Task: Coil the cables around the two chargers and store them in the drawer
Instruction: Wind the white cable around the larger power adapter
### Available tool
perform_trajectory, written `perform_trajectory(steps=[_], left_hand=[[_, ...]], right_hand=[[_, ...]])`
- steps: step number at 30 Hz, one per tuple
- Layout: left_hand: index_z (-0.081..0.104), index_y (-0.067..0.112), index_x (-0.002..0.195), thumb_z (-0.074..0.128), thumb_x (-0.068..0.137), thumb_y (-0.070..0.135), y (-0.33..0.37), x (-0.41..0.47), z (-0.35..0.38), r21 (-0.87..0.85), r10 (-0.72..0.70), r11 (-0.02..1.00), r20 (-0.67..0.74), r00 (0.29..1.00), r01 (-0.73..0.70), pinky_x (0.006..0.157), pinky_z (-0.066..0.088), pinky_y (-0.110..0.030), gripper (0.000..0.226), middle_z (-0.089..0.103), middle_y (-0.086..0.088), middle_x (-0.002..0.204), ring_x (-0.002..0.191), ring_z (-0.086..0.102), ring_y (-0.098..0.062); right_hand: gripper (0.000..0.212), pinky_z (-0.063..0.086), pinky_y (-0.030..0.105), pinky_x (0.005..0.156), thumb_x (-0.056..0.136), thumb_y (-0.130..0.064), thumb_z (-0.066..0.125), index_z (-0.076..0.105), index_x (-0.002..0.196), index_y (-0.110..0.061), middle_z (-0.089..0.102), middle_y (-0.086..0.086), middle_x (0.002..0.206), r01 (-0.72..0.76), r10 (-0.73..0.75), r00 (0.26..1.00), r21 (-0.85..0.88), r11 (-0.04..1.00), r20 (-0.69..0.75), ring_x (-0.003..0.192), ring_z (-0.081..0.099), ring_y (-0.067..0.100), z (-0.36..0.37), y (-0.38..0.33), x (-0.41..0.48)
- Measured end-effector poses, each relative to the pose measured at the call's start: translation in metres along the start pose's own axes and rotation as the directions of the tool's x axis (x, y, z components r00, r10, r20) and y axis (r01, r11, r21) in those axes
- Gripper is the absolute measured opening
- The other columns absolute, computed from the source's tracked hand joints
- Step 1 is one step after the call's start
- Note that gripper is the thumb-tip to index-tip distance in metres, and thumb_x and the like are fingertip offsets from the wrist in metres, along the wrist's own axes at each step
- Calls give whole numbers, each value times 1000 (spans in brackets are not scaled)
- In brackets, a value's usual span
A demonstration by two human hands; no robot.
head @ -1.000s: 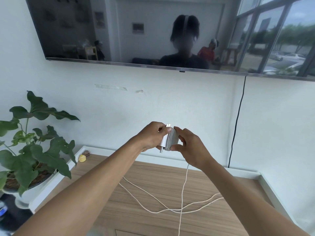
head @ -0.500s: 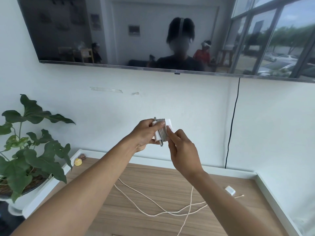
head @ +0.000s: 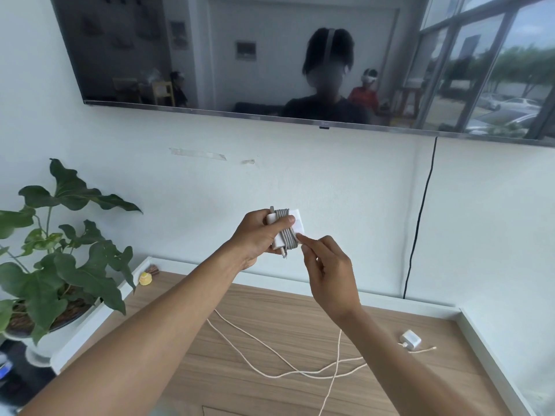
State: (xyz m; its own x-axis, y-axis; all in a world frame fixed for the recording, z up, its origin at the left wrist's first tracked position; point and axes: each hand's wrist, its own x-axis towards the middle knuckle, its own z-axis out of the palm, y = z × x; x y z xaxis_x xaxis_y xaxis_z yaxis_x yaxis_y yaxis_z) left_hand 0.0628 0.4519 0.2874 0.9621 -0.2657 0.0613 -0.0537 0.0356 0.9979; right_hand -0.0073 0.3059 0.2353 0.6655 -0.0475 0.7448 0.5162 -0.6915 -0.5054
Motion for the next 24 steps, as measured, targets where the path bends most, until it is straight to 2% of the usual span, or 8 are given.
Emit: perform_trajectory(steps=[2,5,8,12,17,18,21,24], left_hand=[[65,5,101,67,89,20,0,0,0,5,9,1000,-8,1000,-9,53,56,-30,19,69,-7,80,68,69,-20],[65,8,96,66,90,21,0,0,1,-47,23,999,-26,999,-24,55,57,-31,14,68,-7,83,70,68,-20],[66,9,94,66,90,21,3,0,1,-102,27,994,-5,1000,-28,56,56,-33,13,68,-9,85,72,68,-22],[66,9,96,65,91,22,5,-2,-1,-138,20,990,61,998,-11,59,56,-33,14,68,-8,87,74,68,-20],[65,10,99,60,93,20,11,-8,-5,-178,40,984,178,983,-8,61,55,-33,12,67,-5,86,74,67,-17],[65,10,101,59,93,19,12,-9,-6,-173,35,985,229,973,5,63,56,-34,13,67,-4,87,76,67,-17],[62,9,111,61,90,20,14,-13,-9,-102,18,995,376,926,22,67,56,-35,24,67,-3,91,84,67,-20],[59,13,110,65,84,21,14,-15,-9,-12,-10,1000,425,905,17,76,57,-39,28,66,-1,95,88,66,-19]], right_hand=[[21,33,10,53,94,-8,56,69,110,-14,50,-9,75,-90,94,994,82,992,-46,55,44,6,1,-3,-2],[11,30,12,49,92,-13,60,69,91,-19,58,-9,69,-258,275,960,226,939,-46,48,38,7,4,-9,-2],[13,30,19,48,93,-19,61,67,82,-17,60,-10,66,-386,405,914,389,837,35,47,29,8,5,-11,-1],[15,29,20,47,92,-23,62,69,82,-15,54,-13,60,-467,438,881,475,745,179,50,28,12,-2,-9,5],[15,30,16,43,91,-27,63,74,83,-21,54,-5,62,-553,458,831,397,732,315,43,32,9,-10,2,12],[17,30,18,43,92,-27,62,74,80,-25,54,-6,60,-552,444,829,371,747,340,43,31,10,-12,5,13],[41,30,22,46,94,-21,58,65,57,-37,52,-11,54,-508,409,827,204,836,385,45,34,12,-20,14,22],[44,34,15,49,94,-15,54,58,54,-33,53,-15,49,-451,405,825,27,892,395,45,42,2,-31,15,40]])
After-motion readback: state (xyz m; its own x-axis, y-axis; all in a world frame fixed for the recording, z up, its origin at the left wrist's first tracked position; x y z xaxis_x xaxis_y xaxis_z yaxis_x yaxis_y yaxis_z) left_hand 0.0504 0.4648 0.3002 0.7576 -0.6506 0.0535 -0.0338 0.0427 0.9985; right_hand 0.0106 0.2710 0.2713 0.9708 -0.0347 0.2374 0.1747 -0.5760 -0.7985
